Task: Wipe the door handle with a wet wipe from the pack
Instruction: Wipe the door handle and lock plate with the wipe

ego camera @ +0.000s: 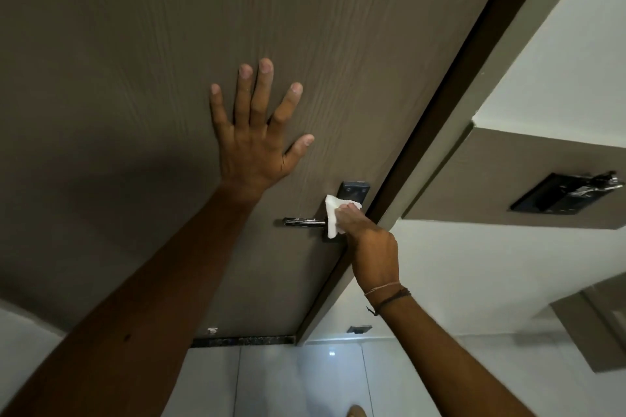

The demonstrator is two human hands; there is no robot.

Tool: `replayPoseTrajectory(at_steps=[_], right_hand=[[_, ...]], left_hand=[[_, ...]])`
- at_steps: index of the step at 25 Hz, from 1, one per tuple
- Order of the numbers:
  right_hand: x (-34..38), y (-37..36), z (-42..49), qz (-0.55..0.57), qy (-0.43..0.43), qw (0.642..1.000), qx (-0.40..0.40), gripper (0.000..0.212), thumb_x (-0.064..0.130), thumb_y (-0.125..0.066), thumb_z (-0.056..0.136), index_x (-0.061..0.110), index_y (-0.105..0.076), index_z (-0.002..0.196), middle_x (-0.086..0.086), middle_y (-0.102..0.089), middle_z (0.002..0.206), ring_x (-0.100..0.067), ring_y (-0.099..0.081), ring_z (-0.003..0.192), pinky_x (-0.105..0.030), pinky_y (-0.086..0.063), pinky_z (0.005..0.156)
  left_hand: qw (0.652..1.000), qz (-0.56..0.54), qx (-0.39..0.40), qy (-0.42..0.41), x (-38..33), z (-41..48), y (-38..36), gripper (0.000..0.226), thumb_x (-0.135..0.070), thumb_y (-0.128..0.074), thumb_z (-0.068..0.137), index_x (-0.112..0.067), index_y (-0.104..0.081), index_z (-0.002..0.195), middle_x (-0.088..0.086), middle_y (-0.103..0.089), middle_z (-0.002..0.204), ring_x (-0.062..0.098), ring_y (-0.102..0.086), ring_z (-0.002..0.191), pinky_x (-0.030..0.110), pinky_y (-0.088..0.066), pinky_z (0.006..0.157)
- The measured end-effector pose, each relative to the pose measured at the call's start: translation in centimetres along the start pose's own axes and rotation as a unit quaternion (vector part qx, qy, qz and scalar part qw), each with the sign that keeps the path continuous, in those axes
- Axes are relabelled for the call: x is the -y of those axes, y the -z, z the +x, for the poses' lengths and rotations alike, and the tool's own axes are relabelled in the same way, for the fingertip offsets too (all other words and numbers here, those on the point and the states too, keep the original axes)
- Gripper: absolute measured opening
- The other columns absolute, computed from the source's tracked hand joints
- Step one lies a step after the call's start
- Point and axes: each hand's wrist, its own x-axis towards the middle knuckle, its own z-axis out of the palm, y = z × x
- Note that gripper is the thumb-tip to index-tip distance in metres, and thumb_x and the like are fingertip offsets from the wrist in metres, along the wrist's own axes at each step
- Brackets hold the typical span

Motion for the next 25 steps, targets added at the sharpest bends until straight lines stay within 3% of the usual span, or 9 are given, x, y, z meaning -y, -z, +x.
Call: replayPoseTrajectory(at_steps=[3, 5, 8, 12, 14, 17, 19, 22, 25], right_hand=[[1.4, -1.5, -1.0, 0.165, -0.138, 0.958, -0.19, 0.037, 0.008, -0.074, 0.088, 0.008, -0.07, 0.125, -0.007, -0.075, 0.114, -0.016, -0.07, 0.098, -0.002, -0.045, 0.088], [2.4, -2.4, -0.9, 0.292, -0.237, 0.899, -0.225, 0.035, 0.009, -0.075, 0.087, 0.008, -0.071, 0.122, -0.006, -0.075, 0.114, -0.012, -0.07, 0.096, 0.002, -0.046, 0.083], [3.1, -3.1, -0.7, 0.386, -0.317, 0.832, -0.24, 0.039, 0.012, -0.076, 0.087, 0.011, -0.068, 0.125, 0.0, -0.072, 0.12, -0.008, -0.068, 0.103, -0.014, -0.054, 0.09], [2.0, -3.6, -0.6, 0.506, -0.38, 0.748, -0.2, 0.04, 0.017, -0.073, 0.089, 0.012, -0.066, 0.129, -0.002, -0.072, 0.123, -0.022, -0.066, 0.112, -0.042, -0.056, 0.098], [1.7, -3.4, -0.7, 0.462, -0.362, 0.782, -0.209, 0.038, 0.015, -0.074, 0.089, 0.012, -0.068, 0.127, 0.0, -0.072, 0.121, -0.014, -0.069, 0.106, -0.038, -0.057, 0.097], [1.5, -2.0, -1.0, 0.269, -0.208, 0.919, -0.201, 0.036, 0.008, -0.071, 0.09, 0.011, -0.069, 0.126, 0.007, -0.068, 0.118, -0.008, -0.068, 0.104, -0.01, -0.048, 0.098], [0.7, -0.9, -1.1, 0.101, -0.061, 0.986, -0.118, 0.047, 0.002, -0.074, 0.086, 0.005, -0.064, 0.131, -0.006, -0.064, 0.133, -0.024, -0.063, 0.12, -0.02, -0.04, 0.107], [0.4, 1.3, -0.5, -0.201, 0.098, 0.974, -0.028, 0.07, 0.004, -0.092, 0.063, 0.001, -0.065, 0.127, -0.023, -0.064, 0.133, -0.04, -0.065, 0.118, -0.045, -0.054, 0.093], [0.9, 2.9, 0.7, -0.328, 0.158, 0.931, 0.032, 0.072, 0.017, -0.097, 0.055, 0.006, -0.068, 0.121, -0.019, -0.069, 0.122, -0.034, -0.069, 0.109, -0.039, -0.059, 0.086]], left_hand=[[1.0, -0.002, 0.003, -0.002, -0.2, 0.0, 0.3, 0.085, -0.076, -0.036, 0.102, -0.035, -0.009, 0.171, 0.01, -0.01, 0.176, 0.023, 0.011, 0.17, 0.058, 0.008, 0.136], [1.0, 0.003, 0.004, -0.003, -0.3, 0.0, 0.3, 0.085, -0.076, -0.036, 0.102, -0.036, -0.007, 0.171, 0.009, -0.011, 0.175, 0.022, 0.013, 0.17, 0.057, 0.008, 0.137], [1.0, 0.0, -0.001, 0.001, -0.2, -0.1, -0.1, 0.086, -0.077, -0.036, 0.101, -0.037, -0.004, 0.171, 0.009, -0.011, 0.175, 0.022, 0.013, 0.17, 0.057, 0.008, 0.137], [1.0, -0.008, -0.018, 0.009, -0.1, -0.1, -0.5, 0.085, -0.076, -0.037, 0.101, -0.037, -0.008, 0.171, 0.009, -0.014, 0.176, 0.023, 0.006, 0.17, 0.058, 0.005, 0.137], [1.0, -0.015, -0.023, 0.011, -0.1, -0.2, -0.6, 0.085, -0.076, -0.037, 0.101, -0.037, -0.011, 0.171, 0.008, -0.014, 0.177, 0.023, 0.004, 0.171, 0.058, 0.004, 0.137], [0.999, -0.013, -0.031, 0.008, 0.0, -0.3, -0.9, 0.084, -0.077, -0.036, 0.1, -0.038, -0.012, 0.171, 0.003, -0.002, 0.184, 0.023, 0.002, 0.171, 0.059, 0.002, 0.136], [0.999, -0.012, -0.038, 0.006, 0.1, -0.3, -1.3, 0.085, -0.078, -0.036, 0.099, -0.038, -0.015, 0.171, 0.0, 0.004, 0.184, 0.024, 0.0, 0.171, 0.06, 0.001, 0.136], [0.999, -0.015, -0.046, 0.011, 0.3, -0.4, -2.0, 0.087, -0.08, -0.039, 0.097, -0.038, -0.018, 0.17, 0.001, 0.001, 0.183, 0.025, -0.004, 0.171, 0.061, 0.0, 0.135], [0.998, -0.023, -0.051, 0.018, 0.4, -0.5, -2.4, 0.088, -0.08, -0.041, 0.095, -0.038, -0.021, 0.17, 0.001, -0.002, 0.183, 0.027, -0.007, 0.171, 0.062, -0.002, 0.135]])
